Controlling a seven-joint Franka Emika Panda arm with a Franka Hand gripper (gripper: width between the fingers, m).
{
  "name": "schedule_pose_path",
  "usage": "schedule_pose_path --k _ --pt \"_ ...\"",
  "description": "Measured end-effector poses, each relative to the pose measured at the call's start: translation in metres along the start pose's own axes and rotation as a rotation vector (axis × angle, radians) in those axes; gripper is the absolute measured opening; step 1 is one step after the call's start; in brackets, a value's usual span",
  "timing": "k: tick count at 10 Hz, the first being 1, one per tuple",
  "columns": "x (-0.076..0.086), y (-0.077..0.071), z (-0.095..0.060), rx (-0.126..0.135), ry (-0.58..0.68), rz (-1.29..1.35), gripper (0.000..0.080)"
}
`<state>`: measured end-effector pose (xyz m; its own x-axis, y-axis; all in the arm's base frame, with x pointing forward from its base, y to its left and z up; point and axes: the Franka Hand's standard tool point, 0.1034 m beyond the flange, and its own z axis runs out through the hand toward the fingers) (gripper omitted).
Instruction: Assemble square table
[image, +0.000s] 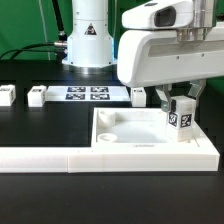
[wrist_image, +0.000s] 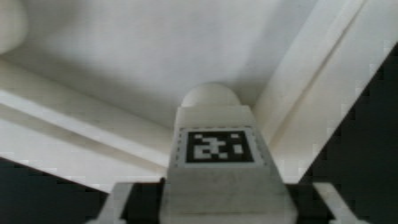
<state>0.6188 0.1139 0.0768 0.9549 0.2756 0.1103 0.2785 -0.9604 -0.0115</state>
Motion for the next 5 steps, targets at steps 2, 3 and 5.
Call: schedule_pose_path --k 2,3,5 --pt "-0.0016 -0.0001 0.0002 0.022 0.03 0.291 0.029" --pt "-0.002 -0.0018 0.0002 0.026 0.038 0.409 0.029" --pt "-0.0017 -0.0032 0.0005 0.034 0.043 0.647 0.029"
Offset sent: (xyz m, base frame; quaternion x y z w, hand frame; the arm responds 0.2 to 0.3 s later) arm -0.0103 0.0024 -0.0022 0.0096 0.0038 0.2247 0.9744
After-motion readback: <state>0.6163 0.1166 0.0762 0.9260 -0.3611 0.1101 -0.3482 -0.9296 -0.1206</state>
